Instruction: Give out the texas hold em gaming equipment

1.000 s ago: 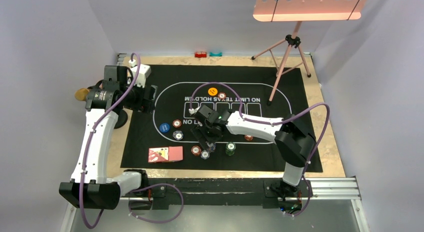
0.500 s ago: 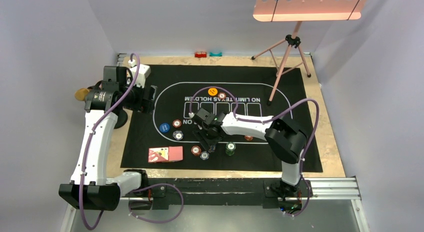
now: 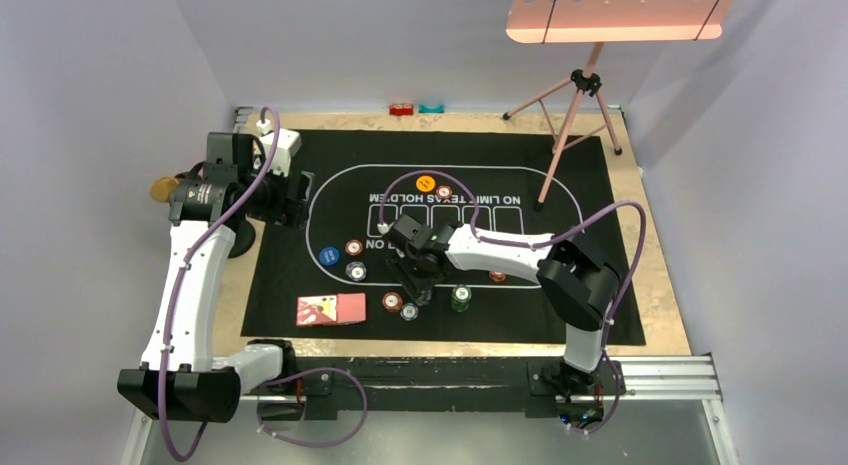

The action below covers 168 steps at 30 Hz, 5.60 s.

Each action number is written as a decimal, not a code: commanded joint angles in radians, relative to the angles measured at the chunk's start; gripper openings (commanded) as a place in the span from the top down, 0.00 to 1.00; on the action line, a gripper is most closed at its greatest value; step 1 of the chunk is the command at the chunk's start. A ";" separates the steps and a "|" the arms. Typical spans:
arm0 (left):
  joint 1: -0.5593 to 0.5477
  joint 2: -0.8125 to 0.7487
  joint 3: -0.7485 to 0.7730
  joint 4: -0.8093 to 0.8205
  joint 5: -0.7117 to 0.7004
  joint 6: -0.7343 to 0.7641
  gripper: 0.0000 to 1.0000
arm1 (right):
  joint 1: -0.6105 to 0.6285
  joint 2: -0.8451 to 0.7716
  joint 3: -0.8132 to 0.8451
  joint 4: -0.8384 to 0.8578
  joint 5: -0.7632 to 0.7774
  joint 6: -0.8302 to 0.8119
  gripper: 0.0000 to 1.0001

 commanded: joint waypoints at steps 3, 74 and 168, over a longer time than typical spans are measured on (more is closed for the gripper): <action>0.008 -0.023 -0.001 0.007 -0.003 0.016 0.00 | 0.006 -0.073 0.033 -0.011 -0.009 -0.001 0.42; 0.007 -0.038 0.002 0.003 -0.007 0.044 0.00 | -0.543 0.390 0.621 -0.014 0.234 0.042 1.00; 0.007 -0.062 -0.012 -0.004 -0.001 0.036 0.00 | -0.073 -0.205 -0.004 -0.043 0.090 0.055 0.75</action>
